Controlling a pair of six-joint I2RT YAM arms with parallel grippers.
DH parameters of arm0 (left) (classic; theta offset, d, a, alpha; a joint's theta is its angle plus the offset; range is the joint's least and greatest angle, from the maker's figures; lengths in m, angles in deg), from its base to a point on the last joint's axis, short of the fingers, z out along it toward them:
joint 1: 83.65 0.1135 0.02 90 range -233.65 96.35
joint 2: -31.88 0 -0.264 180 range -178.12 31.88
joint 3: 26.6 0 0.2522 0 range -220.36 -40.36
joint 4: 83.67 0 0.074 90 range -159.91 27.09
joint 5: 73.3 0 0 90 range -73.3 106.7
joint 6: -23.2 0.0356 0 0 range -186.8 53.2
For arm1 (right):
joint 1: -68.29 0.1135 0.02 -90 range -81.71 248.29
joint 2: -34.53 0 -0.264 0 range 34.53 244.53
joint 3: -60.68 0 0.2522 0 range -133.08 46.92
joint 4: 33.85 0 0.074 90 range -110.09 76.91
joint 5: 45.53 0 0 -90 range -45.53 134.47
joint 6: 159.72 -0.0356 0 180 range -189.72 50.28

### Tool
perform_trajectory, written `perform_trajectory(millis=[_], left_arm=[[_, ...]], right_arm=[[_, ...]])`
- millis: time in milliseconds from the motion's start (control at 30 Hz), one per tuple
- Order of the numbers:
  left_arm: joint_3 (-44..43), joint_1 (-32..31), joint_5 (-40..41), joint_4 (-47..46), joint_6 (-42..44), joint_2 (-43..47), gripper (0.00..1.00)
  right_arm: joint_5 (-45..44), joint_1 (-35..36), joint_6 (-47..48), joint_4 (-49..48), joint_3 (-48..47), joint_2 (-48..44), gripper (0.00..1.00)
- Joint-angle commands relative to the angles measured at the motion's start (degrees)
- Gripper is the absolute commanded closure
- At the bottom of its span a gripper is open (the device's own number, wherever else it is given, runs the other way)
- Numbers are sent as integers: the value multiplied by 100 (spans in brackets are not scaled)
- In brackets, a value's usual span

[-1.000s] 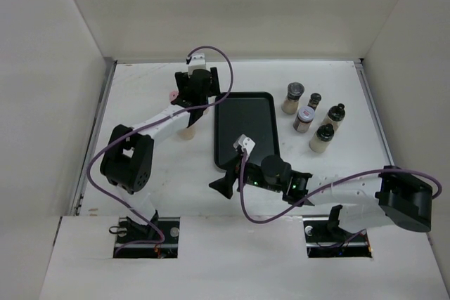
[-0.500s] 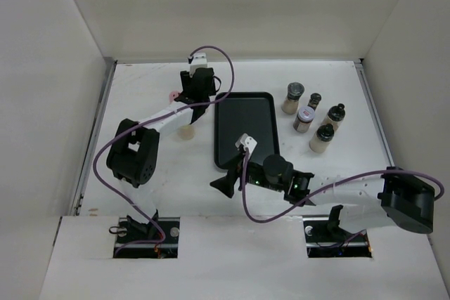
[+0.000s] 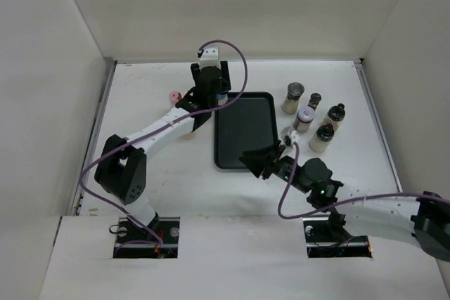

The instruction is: Organize the condiment bottles

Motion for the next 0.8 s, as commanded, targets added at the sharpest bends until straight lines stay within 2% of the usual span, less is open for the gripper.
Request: perform_trajectory(millis=[0, 167, 367, 467, 567, 633, 767], left_arm=[[-435, -91, -182, -474, -93, -184, 64], [-821, -135, -244, -580, -75, -782, 64], [-1138, -136, -279, -737, -5, -1379, 63], [-1112, -109, -270, -834, -5, -1582, 58], [-989, -109, -226, -896, -5, -1697, 47], [-884, -144, -200, -940, 4, -1644, 32], [-638, -197, -174, -1115, 4, -1294, 11]], right_arm=[[-692, -286, -244, -728, 265, -545, 63], [-1238, -778, -472, -711, 582, -1082, 61], [-1028, -1034, -737, -649, 627, -1136, 59], [-993, -1025, -737, -649, 583, -1066, 57], [-1054, -1007, -684, -658, 565, -1013, 55], [-1002, -1007, -745, -667, 574, -1004, 54], [-1072, -1007, -701, -675, 582, -1013, 47]])
